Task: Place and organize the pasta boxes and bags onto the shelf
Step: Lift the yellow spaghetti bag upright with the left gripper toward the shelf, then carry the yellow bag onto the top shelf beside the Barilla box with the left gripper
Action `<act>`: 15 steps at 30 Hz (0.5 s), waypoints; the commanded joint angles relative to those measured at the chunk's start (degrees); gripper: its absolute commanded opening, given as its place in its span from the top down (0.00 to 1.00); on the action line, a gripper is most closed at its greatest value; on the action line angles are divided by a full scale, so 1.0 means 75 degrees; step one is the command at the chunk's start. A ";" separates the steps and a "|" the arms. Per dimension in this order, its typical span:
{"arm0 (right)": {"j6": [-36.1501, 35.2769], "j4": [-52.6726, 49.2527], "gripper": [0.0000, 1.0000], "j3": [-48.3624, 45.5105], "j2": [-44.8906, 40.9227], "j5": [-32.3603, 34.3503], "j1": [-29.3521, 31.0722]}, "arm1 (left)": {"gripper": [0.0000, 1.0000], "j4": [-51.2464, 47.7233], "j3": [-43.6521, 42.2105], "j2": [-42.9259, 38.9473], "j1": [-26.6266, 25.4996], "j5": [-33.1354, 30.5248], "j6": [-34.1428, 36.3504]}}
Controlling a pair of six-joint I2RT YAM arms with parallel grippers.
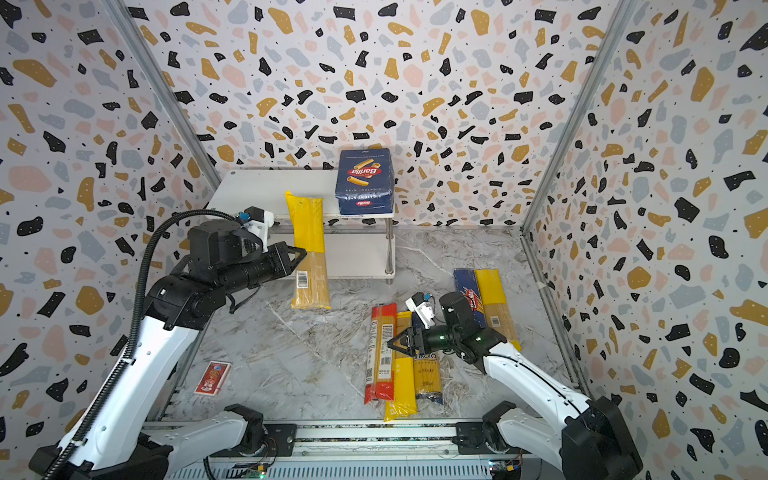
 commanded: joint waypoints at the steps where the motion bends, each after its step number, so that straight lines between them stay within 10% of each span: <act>1: -0.0205 -0.0139 0.29 0.0315 -0.0104 -0.0169 -0.0131 | 1.00 0.1713 0.0768 0.0031 0.0279 0.0532 0.0195; 15: -0.0552 -0.0426 0.29 0.0818 0.0327 -0.0581 -0.0822 | 1.00 0.2617 0.1947 0.1631 0.1545 0.1920 -0.0208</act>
